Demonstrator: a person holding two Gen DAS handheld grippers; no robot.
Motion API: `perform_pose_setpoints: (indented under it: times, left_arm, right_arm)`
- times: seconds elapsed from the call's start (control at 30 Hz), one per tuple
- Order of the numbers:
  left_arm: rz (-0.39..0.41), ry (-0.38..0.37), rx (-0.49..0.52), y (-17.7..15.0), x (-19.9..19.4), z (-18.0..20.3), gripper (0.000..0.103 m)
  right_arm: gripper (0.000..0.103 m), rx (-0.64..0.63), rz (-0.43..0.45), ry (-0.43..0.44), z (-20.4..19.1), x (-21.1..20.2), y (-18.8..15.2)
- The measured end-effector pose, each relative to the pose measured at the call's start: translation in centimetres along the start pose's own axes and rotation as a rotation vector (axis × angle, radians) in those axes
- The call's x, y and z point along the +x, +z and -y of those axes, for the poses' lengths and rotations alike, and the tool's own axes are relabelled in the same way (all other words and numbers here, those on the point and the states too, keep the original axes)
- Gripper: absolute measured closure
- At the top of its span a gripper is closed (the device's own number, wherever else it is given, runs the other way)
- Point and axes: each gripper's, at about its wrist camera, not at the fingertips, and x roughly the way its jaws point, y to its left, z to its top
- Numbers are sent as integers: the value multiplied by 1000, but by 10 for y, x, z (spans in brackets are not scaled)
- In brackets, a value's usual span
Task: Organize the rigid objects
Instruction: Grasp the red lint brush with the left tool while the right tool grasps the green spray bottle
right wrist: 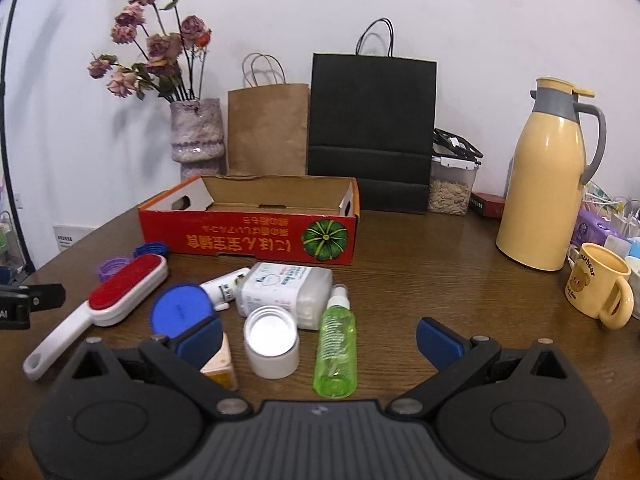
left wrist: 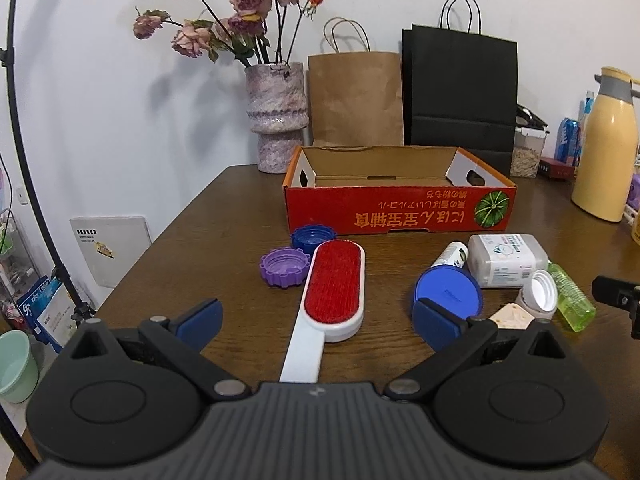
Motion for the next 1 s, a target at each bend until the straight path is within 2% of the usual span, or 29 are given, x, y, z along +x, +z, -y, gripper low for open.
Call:
perform_pose_setpoints:
  times: [0.3, 0.5, 0.6, 0.8, 0.87, 1.0]
  left_arm:
    - [-40, 21, 13, 10, 37, 5, 0]
    - [-65, 31, 29, 16, 59, 9, 0]
    - [-81, 38, 36, 19, 71, 10, 0]
    - [-133, 54, 41, 22, 97, 12, 0]
    - [-152, 58, 44, 24, 106, 13, 0]
    - [-192, 54, 39, 22, 123, 13, 0]
  right_arm:
    - [2, -1, -54, -35, 19, 37, 1]
    - [8, -16, -110, -39, 27, 64, 1]
    - [14, -26, -132, -24, 30, 75, 2]
    - [33, -38, -199, 10, 31, 98, -1]
    - [45, -32, -214, 28, 31, 104, -3]
    - [60, -11, -211, 51, 34, 107, -6]
